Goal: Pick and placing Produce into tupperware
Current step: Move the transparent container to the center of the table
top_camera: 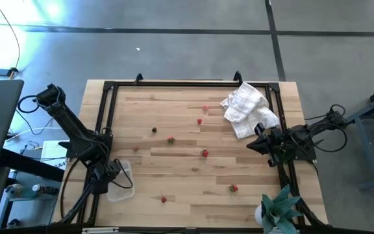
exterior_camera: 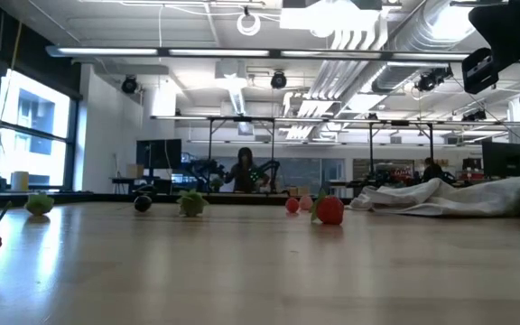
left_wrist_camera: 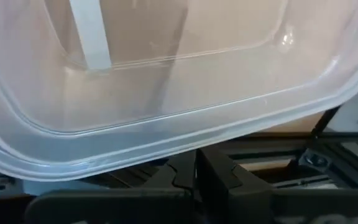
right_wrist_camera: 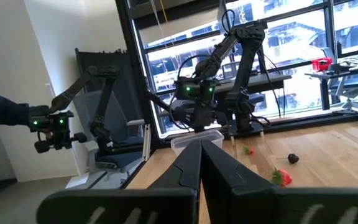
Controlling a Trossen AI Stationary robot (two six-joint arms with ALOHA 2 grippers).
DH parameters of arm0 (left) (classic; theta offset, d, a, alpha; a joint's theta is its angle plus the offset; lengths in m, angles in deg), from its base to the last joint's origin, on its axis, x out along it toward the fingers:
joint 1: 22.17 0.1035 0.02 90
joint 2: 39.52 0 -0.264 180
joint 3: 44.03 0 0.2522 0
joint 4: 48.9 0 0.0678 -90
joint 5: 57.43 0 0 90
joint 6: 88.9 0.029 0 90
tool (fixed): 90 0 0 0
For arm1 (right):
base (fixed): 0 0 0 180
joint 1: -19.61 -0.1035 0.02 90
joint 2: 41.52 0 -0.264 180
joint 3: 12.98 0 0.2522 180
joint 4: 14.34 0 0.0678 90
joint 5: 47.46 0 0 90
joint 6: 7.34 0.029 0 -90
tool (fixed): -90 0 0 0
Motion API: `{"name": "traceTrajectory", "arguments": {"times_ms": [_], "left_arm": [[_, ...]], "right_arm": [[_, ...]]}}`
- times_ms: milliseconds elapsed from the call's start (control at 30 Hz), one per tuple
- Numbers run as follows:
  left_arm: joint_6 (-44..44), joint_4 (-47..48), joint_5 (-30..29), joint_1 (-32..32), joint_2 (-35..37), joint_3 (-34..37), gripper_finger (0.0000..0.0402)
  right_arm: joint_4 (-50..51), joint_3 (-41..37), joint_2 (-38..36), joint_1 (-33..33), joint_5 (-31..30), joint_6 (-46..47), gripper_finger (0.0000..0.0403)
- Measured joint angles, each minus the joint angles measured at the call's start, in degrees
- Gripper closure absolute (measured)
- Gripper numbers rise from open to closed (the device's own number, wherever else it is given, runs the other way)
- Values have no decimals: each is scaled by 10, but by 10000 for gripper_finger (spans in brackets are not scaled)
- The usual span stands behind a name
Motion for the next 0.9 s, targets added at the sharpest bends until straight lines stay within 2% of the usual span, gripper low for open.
{"name": "traceTrajectory", "arguments": {"times_ms": [133, 333, 567, 667, 900], "left_arm": [[-6, -10, -25, 0, -1, 0, 399], [7, -97, -56, 0, -5, 0, 399], [30, -154, -77, 1, -46, 0, 399], [74, -211, -92, 24, -74, 0, 399], [179, -262, -97, 111, -127, -1, 399]], "right_arm": [[-1, 0, 0, 0, 0, 0, 402], [-1, 0, 0, 0, 0, 0, 402], [-1, 0, 0, 0, 0, -1, 402], [-1, 0, 0, 0, 0, -1, 402], [-1, 0, 0, 0, 0, -1, 402]]}}
